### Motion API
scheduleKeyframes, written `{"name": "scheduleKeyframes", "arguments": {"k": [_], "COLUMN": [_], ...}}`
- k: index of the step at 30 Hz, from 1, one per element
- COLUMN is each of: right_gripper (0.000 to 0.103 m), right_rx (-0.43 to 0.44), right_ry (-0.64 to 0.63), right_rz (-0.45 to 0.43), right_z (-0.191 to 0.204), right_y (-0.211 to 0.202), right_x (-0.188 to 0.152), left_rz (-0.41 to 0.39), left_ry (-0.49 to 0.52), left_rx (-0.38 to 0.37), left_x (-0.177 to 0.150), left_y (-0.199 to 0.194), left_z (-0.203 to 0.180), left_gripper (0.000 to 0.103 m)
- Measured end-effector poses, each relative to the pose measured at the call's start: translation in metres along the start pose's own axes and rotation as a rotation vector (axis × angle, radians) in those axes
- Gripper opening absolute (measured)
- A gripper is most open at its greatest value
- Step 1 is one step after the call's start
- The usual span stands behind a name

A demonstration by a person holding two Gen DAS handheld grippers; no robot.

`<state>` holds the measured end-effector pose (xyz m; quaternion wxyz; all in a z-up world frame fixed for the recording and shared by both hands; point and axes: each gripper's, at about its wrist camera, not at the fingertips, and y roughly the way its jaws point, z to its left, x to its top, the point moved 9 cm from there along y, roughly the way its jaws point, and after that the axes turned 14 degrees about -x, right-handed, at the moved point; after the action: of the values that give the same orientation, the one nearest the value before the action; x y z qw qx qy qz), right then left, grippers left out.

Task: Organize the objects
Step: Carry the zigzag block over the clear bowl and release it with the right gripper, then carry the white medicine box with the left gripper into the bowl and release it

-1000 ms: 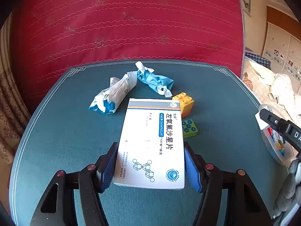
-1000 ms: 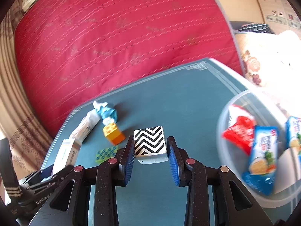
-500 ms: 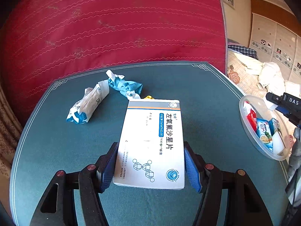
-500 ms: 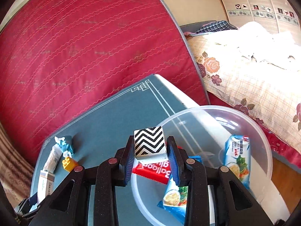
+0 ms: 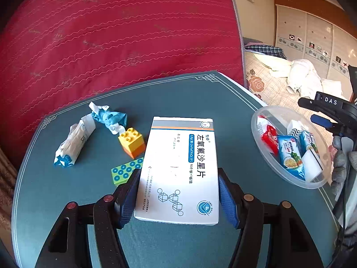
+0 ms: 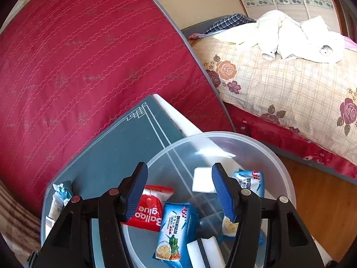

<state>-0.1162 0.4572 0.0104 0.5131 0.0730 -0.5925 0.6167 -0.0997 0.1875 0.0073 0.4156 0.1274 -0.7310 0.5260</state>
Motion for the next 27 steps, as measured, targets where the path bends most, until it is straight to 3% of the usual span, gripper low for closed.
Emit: {"name": "scheduleKeyframes", "arguments": {"k": [8, 14, 17, 19, 27], "right_gripper": [0.061, 0.061, 0.061, 0.061, 0.061], "right_rx": [0.027, -0.017, -0.011, 0.004, 0.036], "right_ry": [0.014, -0.028, -0.027, -0.019, -0.040], "right_rz": [-0.053, -0.123, -0.137, -0.134, -0.141], "right_z": [-0.002, -0.002, -0.002, -0.001, 0.006], "right_y": [-0.026, -0.040, -0.043, -0.044, -0.054], "right_x": [0.017, 0.025, 0.028, 0.028, 0.027], "left_rz": [0.013, 0.014, 0.020, 0.030, 0.148], "left_ry": [0.095, 0.152, 0.135, 0.120, 0.095], "left_rx": [-0.086, -0.132, -0.141, -0.119, -0.052], "left_x": [0.024, 0.040, 0.037, 0.030, -0.017], "left_y": [0.023, 0.039, 0.040, 0.041, 0.067], "left_z": [-0.061, -0.102, -0.101, -0.093, -0.057], "left_gripper": [0.068, 0.068, 0.073, 0.087, 0.088]}}
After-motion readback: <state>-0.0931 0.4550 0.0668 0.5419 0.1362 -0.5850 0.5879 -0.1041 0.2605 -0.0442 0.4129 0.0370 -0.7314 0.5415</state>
